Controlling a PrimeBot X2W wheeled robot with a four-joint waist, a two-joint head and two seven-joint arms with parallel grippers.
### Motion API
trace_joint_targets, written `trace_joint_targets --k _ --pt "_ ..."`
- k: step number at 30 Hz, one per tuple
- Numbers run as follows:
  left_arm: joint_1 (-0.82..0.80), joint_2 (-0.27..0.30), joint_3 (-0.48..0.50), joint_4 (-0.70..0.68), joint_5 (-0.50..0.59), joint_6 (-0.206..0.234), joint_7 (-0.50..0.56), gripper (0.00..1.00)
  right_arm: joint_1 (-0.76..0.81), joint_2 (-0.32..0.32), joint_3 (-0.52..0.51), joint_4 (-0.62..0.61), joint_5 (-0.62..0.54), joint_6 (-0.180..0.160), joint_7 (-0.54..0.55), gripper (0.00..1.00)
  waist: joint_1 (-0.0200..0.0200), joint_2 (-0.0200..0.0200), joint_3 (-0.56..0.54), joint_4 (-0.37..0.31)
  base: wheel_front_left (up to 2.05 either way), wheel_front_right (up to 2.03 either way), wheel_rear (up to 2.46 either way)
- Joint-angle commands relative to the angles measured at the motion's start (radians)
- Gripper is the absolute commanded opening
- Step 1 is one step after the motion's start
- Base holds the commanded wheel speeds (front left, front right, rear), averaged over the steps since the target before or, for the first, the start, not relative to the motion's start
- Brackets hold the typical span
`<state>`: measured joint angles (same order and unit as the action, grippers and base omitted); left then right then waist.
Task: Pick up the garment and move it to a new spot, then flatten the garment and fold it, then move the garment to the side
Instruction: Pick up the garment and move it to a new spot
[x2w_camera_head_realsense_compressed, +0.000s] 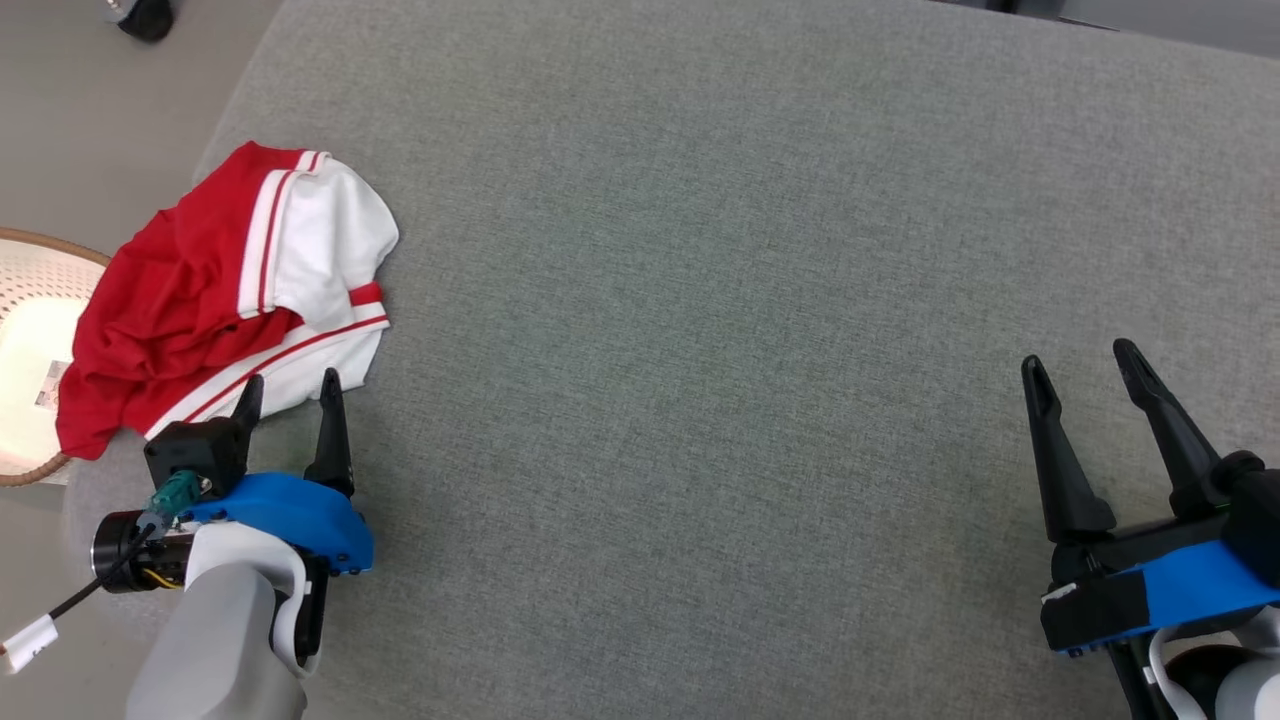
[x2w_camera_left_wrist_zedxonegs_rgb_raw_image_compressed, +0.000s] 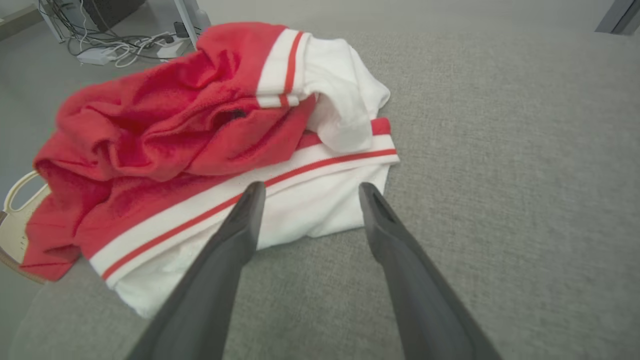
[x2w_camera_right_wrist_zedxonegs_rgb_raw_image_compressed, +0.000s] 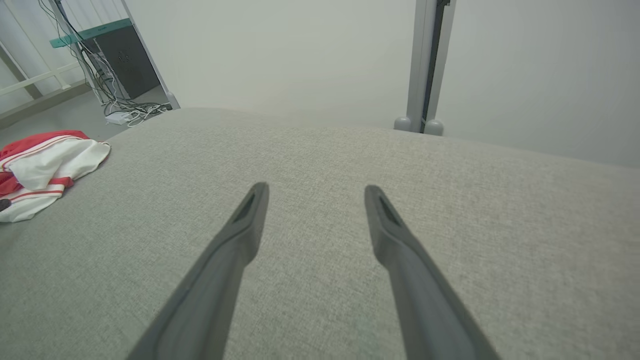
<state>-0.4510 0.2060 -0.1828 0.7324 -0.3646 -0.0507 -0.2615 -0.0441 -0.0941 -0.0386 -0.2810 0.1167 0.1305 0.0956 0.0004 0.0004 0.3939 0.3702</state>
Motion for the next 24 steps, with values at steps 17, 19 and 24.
trace_joint_targets --k 17,19,24 --pt "-0.188 0.017 0.031 0.337 -0.031 -0.064 -0.001 0.00 -0.040 -0.017 -0.011 -0.005 0.009 0.000 -0.016 1.00 -0.0004 -0.0004 0.028 -0.036 0.00 0.00 0.00" --pt "-0.173 0.024 0.056 0.293 -0.033 -0.055 -0.003 0.00 -0.040 -0.015 -0.013 0.001 0.009 0.001 -0.021 1.00 -0.0004 -0.0004 0.018 -0.039 0.00 0.00 0.00" --pt "-0.093 0.030 0.123 0.110 0.005 -0.014 -0.004 0.00 -0.034 -0.003 -0.015 0.024 0.010 0.000 -0.050 1.00 -0.0004 -0.0004 -0.031 -0.045 0.00 0.00 0.00"
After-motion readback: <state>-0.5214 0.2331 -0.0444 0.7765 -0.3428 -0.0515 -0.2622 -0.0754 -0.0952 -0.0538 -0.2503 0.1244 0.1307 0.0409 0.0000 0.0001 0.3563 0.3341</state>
